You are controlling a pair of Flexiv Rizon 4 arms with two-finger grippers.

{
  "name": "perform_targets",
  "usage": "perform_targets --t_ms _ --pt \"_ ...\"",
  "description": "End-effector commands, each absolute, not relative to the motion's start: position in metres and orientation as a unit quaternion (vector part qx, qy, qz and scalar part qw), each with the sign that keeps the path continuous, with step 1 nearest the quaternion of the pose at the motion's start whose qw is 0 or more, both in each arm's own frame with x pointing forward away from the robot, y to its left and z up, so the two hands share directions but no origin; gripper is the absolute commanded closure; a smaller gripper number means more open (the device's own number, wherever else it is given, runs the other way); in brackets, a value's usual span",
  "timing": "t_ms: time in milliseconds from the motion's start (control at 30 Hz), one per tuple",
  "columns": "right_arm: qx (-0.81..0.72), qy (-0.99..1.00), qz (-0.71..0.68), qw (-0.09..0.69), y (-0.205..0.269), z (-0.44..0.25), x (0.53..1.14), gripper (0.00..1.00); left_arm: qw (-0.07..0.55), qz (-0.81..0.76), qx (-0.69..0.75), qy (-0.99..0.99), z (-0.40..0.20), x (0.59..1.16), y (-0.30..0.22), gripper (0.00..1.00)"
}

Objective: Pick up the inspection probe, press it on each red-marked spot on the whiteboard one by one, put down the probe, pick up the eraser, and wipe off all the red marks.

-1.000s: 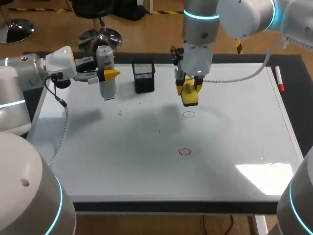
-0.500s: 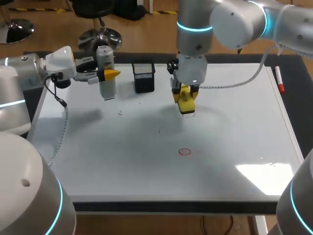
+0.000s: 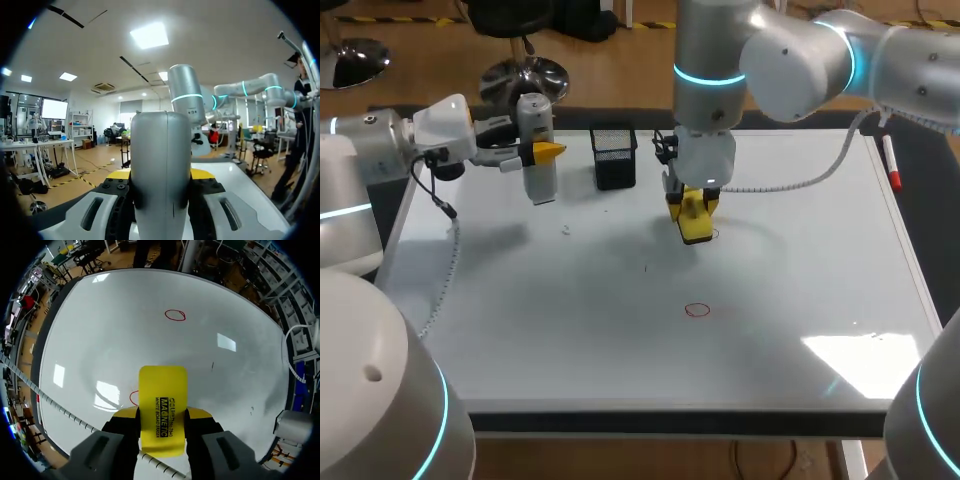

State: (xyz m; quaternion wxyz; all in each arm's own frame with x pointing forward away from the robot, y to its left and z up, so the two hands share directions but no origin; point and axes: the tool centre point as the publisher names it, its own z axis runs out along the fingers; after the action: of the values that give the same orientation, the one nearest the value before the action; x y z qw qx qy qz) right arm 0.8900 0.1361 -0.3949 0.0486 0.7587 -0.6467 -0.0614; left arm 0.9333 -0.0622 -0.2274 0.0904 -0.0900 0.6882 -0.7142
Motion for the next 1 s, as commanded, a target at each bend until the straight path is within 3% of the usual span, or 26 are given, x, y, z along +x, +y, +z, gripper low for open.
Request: perform_targets --t_ms 33,1000 --pt "0.758 -0.648 -0.055 0.048 0.135 -0.398 0.887 1.0 0.091 -0.714 -0.09 0.688 -0.227 0.933 -0.062 1.0" --pt "0.745 -0.665 -0.042 0.013 0.141 -0.423 0.888 1.0 0.091 -0.714 -0.09 0.688 -0.227 0.933 -0.062 1.0"
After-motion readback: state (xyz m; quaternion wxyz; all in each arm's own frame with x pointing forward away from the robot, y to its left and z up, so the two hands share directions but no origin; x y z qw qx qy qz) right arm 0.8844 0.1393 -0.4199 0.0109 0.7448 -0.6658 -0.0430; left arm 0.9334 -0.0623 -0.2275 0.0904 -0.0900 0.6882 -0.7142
